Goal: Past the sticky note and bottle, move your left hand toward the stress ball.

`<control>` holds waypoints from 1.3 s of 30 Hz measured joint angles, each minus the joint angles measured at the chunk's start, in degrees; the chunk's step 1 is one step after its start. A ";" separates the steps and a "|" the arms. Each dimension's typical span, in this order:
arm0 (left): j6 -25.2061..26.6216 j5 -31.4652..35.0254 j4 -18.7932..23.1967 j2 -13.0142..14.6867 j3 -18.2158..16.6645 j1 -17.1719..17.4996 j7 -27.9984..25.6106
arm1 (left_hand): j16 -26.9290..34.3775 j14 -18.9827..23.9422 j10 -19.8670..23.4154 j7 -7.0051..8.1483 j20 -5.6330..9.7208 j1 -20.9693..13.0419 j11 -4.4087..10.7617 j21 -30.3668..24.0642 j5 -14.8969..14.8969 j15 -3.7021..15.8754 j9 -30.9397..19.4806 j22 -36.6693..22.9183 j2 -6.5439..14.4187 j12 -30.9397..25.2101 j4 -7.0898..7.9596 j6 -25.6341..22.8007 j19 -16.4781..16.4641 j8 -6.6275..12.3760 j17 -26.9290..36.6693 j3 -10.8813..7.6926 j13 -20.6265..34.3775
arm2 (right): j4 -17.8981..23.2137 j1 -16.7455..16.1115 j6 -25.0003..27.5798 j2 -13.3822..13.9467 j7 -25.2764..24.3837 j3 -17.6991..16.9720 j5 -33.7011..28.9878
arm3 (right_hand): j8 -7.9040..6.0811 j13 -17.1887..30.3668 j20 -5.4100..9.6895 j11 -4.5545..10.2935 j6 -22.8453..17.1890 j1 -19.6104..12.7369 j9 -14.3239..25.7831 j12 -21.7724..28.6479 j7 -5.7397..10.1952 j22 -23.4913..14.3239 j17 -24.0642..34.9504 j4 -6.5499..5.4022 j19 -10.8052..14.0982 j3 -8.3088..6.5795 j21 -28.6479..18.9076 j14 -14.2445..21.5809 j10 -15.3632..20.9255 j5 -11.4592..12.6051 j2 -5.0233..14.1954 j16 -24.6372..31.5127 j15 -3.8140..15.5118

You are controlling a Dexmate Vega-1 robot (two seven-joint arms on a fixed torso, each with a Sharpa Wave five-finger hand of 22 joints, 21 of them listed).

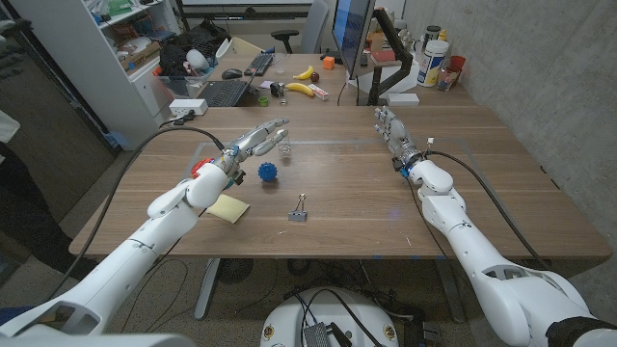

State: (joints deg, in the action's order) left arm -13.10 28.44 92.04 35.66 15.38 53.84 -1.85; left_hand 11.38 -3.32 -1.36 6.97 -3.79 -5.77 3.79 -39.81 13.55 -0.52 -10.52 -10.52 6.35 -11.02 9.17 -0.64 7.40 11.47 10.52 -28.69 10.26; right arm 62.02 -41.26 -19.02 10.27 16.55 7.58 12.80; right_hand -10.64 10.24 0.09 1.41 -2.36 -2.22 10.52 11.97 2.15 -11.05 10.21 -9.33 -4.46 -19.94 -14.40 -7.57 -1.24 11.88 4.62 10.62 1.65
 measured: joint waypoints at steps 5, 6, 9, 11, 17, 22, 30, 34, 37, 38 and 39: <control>0.57 -0.09 0.86 0.45 0.02 0.55 0.41 | 0.00 0.00 0.00 -0.31 0.00 0.00 0.00 0.00 0.00 0.00 0.00 0.00 0.00 0.00 0.00 -0.31 0.00 0.00 0.00 0.00 0.00 | 0.63 -0.12 -0.90 0.08 0.30 0.28 -0.02 | 0.00 0.00 0.00 0.00 0.00 0.00 0.00 0.00 0.00 0.00 -0.09 0.00 0.00 0.00 0.00 0.00 0.00 0.00 0.00 0.00 0.00; 0.67 -0.09 0.86 0.45 0.02 0.55 0.50 | 0.00 0.00 0.00 -0.31 0.00 0.00 0.00 0.00 0.00 0.00 0.00 0.00 0.00 0.00 0.00 -0.31 0.00 0.00 0.00 0.00 0.00 | 0.78 -0.20 -0.90 0.10 0.30 0.34 -0.02 | 0.00 0.00 0.00 0.00 0.00 0.00 0.00 0.00 0.00 0.00 -0.09 0.00 0.00 0.00 0.03 0.00 0.00 0.00 0.00 0.00 0.00; 0.98 -0.12 1.29 0.66 -0.08 0.93 0.74 | 0.00 0.00 0.00 -0.31 0.00 0.00 0.00 0.22 0.00 0.00 0.00 0.00 0.00 0.00 0.00 -0.31 0.00 0.00 0.00 0.00 0.00 | 1.24 -0.49 -1.10 0.17 0.39 0.50 0.01 | 0.00 0.00 -0.21 0.00 0.00 0.00 0.00 0.00 0.00 0.00 -0.08 0.00 0.21 0.00 0.23 0.00 0.00 0.00 0.00 0.00 0.00; 1.15 -0.13 1.75 0.90 -0.25 1.31 0.87 | 0.00 0.00 0.00 -0.31 0.00 -0.11 0.00 0.22 0.01 0.00 0.00 0.00 0.11 0.00 -0.17 -0.31 0.00 0.00 0.00 -0.17 0.00 | 1.45 -0.62 -1.29 0.20 0.45 0.58 0.07 | 0.00 0.00 -0.21 0.05 0.00 0.00 0.00 0.00 0.00 0.00 -0.08 0.00 0.21 0.00 0.23 0.00 0.05 0.00 0.00 0.00 0.00; 1.88 -0.14 2.62 1.29 -0.48 2.00 1.40 | 0.00 0.00 0.00 -0.31 0.00 -0.23 0.00 0.23 0.02 0.00 0.00 0.00 0.23 0.00 -0.24 -0.30 0.00 0.00 0.00 -0.23 0.00 | 2.52 -1.26 -1.65 0.40 0.54 1.03 0.13 | 0.00 0.00 -0.21 0.22 0.00 0.00 0.00 0.00 0.00 0.00 -0.08 0.12 0.21 -0.12 0.23 0.00 0.23 0.00 0.00 0.00 0.00; 2.32 -0.14 3.26 1.58 -0.62 2.47 1.88 | 0.00 0.00 0.00 -0.31 0.00 -0.23 0.00 0.22 0.02 0.00 0.00 0.00 0.23 0.22 -0.24 -0.30 0.00 0.00 0.00 -0.23 0.00 | 3.14 -1.66 -1.90 0.52 0.56 1.30 0.19 | 0.00 0.00 -0.21 0.22 -0.31 0.00 0.00 0.00 0.31 0.00 -0.08 0.24 0.21 -0.24 0.23 0.00 0.23 0.00 0.00 0.00 0.00; 2.93 -0.14 4.02 1.88 -0.79 3.14 2.43 | 0.01 0.00 0.00 -0.30 0.00 -0.39 0.00 0.22 0.02 0.00 0.00 0.00 0.06 0.21 -0.24 -0.30 0.00 0.00 0.00 -0.23 0.00 | 3.71 -2.05 -2.35 0.70 0.63 1.68 0.35 | 0.00 0.00 -0.21 0.21 -0.31 0.00 0.00 0.00 0.31 0.00 -0.07 0.24 0.21 -0.23 0.23 0.00 0.23 0.00 0.00 0.00 0.00; 3.30 -0.14 4.37 2.00 -0.87 3.48 2.66 | 0.00 0.00 0.00 -0.30 0.00 -0.46 0.00 0.22 0.02 0.00 0.00 0.00 0.00 0.21 -0.24 -0.30 -0.01 0.00 0.00 -0.23 0.00 | 3.74 -2.09 -2.61 0.77 0.74 1.83 0.45 | 0.00 0.00 -0.21 0.21 -0.31 0.00 0.00 0.00 0.31 0.00 -0.07 0.24 0.21 -0.24 0.23 0.00 0.23 0.00 0.00 0.00 0.00; 3.88 -0.12 4.75 2.10 -1.00 3.80 2.80 | 0.00 0.00 0.00 -0.30 0.00 -0.62 0.00 0.22 0.02 0.00 0.00 0.00 0.16 0.21 -0.24 -0.30 -0.01 0.00 0.00 -0.23 0.00 | 3.72 -2.08 -2.85 0.80 0.89 2.05 0.55 | 0.00 0.00 -0.21 0.21 -0.31 0.00 0.00 0.00 0.31 0.00 -0.07 0.23 0.21 -0.23 0.23 0.00 0.23 0.00 0.00 0.00 0.00; 4.03 -0.10 4.83 2.12 -1.04 3.87 2.84 | 0.01 0.00 0.00 -0.30 0.00 -0.69 0.00 0.22 0.02 0.00 0.00 0.00 0.23 0.21 -0.24 -0.30 0.00 0.00 0.00 -0.23 0.00 | 3.65 -2.05 -2.93 0.80 0.93 2.11 0.58 | 0.00 0.00 -0.21 0.21 -0.31 0.00 0.00 0.00 0.31 0.00 -0.07 0.24 0.21 -0.23 0.23 0.00 0.22 0.00 0.00 0.00 0.00; 4.13 -0.07 4.88 2.15 -1.05 3.90 2.87 | 0.01 0.00 0.00 -0.30 0.00 -0.68 0.00 0.22 0.02 0.00 0.00 0.00 0.23 0.21 -0.24 -0.30 0.00 0.00 0.00 -0.23 0.00 | 3.62 -2.03 -2.93 0.81 0.94 2.13 0.58 | 0.00 0.00 -0.21 0.21 -0.31 0.00 0.00 0.00 0.31 0.00 -0.07 0.23 0.21 -0.23 0.23 0.00 0.23 0.00 0.00 0.00 0.00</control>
State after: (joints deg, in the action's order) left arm -8.97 28.36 96.92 37.81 14.33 57.74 1.02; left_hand 11.39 -3.32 -1.36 6.66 -3.80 -6.46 3.79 -39.59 13.57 -0.52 -10.52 -10.52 6.57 -10.80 8.93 -0.94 7.40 11.47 10.52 -28.92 10.26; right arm 65.64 -43.29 -21.95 11.08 17.48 9.71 13.38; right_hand -10.64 10.24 -0.11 1.62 -2.66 -2.22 10.52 11.97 2.45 -11.05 10.14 -9.09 -4.26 -20.18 -14.18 -7.57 -1.01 11.88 4.62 10.62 1.65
